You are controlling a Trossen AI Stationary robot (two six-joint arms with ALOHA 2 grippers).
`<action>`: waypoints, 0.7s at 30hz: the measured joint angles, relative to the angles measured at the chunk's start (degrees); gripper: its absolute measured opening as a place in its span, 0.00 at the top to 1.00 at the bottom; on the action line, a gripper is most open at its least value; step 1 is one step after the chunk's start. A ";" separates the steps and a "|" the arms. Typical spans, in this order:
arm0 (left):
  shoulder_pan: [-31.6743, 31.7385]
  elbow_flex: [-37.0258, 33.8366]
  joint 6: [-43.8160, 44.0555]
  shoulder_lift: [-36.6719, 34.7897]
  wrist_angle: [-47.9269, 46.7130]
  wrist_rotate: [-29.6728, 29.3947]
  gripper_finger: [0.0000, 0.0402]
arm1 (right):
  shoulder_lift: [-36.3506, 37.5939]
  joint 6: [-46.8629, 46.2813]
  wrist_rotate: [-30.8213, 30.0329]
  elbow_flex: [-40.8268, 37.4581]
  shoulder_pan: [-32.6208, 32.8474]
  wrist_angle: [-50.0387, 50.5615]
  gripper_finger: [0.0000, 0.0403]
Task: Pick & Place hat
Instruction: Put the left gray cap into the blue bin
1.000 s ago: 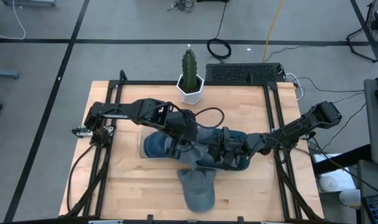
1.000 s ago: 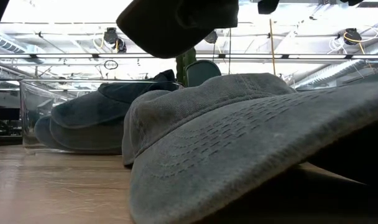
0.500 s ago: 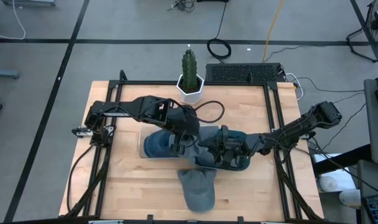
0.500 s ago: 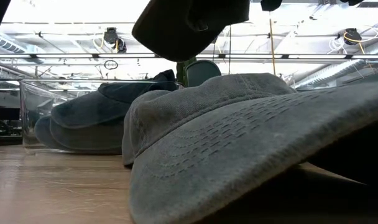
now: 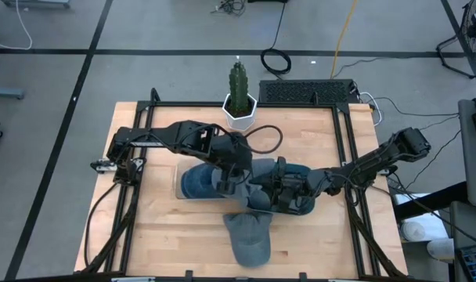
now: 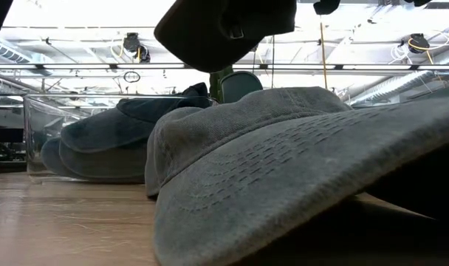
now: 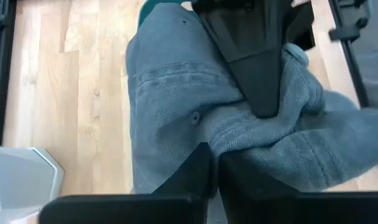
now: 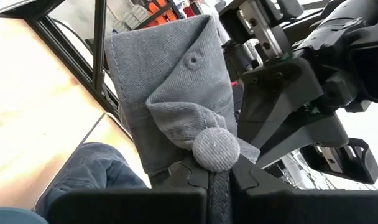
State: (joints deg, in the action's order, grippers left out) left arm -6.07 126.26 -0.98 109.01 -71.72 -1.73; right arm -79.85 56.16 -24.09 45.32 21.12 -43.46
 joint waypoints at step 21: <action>0.04 0.00 1.50 -2.61 4.52 0.11 0.27 | 3.79 -15.43 0.22 2.88 -0.52 11.10 1.00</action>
State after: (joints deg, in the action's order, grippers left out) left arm -6.02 126.26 0.52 106.40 -67.20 -1.62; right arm -76.07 40.73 -23.87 48.20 20.61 -32.35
